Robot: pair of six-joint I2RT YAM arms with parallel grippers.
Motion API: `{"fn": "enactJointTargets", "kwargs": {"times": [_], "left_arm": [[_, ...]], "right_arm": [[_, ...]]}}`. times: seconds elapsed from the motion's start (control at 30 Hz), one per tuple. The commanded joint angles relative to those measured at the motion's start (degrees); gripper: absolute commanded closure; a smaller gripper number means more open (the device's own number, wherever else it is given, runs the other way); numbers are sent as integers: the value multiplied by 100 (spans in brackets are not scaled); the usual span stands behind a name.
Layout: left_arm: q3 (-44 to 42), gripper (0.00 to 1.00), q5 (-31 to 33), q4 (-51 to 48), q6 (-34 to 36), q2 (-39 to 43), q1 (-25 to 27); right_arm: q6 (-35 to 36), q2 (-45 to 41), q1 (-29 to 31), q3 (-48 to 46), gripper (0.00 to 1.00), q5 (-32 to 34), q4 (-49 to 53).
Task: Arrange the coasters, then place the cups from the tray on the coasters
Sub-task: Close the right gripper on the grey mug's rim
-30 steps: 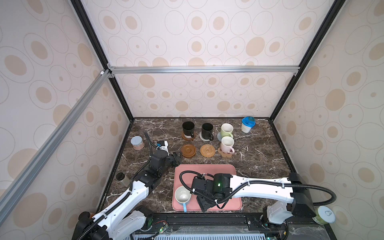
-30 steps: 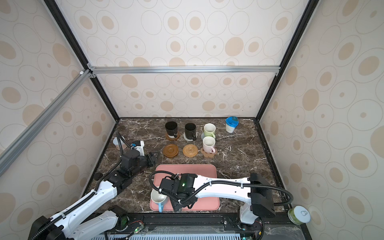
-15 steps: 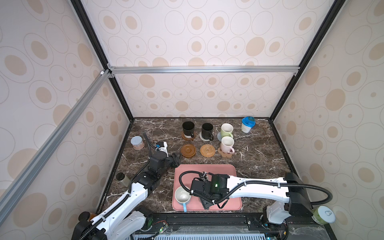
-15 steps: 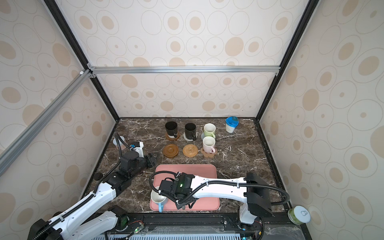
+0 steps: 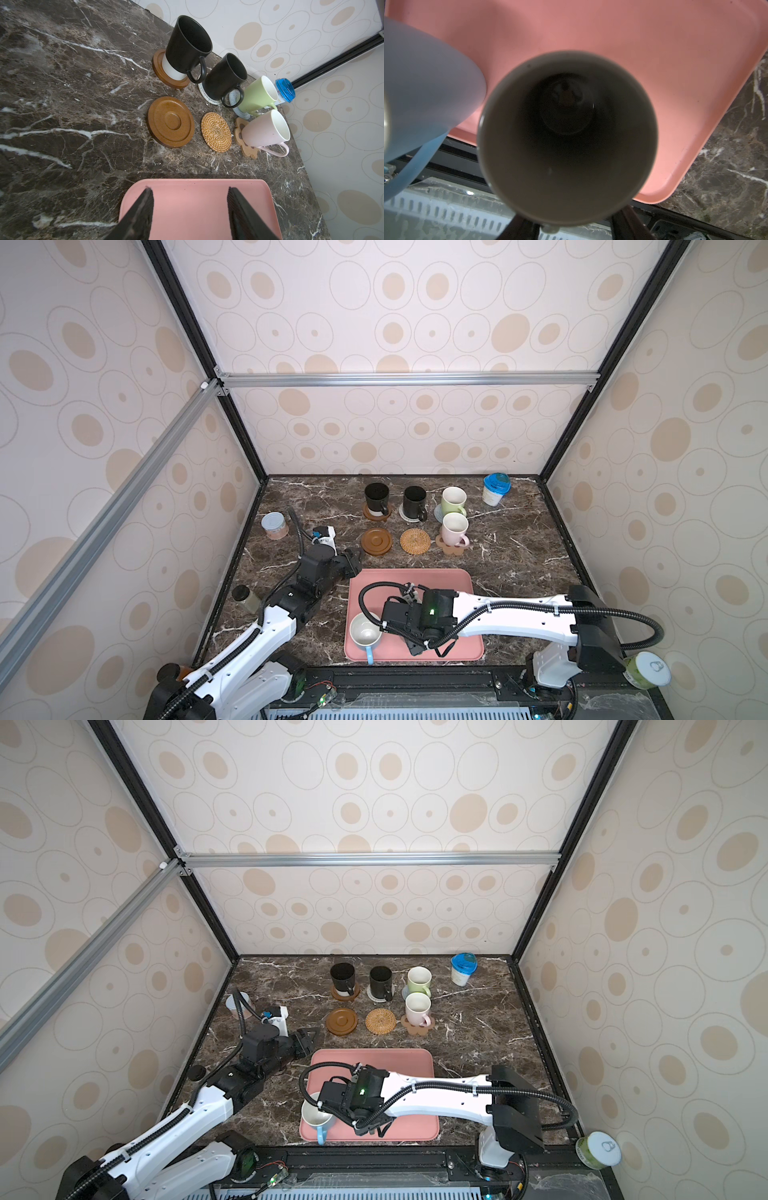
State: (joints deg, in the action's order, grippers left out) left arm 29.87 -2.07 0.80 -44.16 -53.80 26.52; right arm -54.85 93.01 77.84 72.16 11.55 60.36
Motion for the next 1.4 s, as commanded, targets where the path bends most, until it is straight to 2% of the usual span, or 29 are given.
{"fn": "enactJointTargets", "kwargs": {"times": [0.0, 0.27, 1.07, 1.37], "left_arm": [[-7, 42, 9, 100, -73, 11, 11], [1, 42, 22, 125, -57, -1, 11], [-25, 41, 34, 262, -27, -81, 2], [-51, 41, 29, 444, -79, -113, 6]], "right_arm": [[-138, 50, 25, -130, 51, 212, 74], [-59, 41, 22, -240, 63, 316, -89], [251, -72, 27, -562, 86, 504, -728], [399, -263, 22, -540, 91, 628, -724]]}}
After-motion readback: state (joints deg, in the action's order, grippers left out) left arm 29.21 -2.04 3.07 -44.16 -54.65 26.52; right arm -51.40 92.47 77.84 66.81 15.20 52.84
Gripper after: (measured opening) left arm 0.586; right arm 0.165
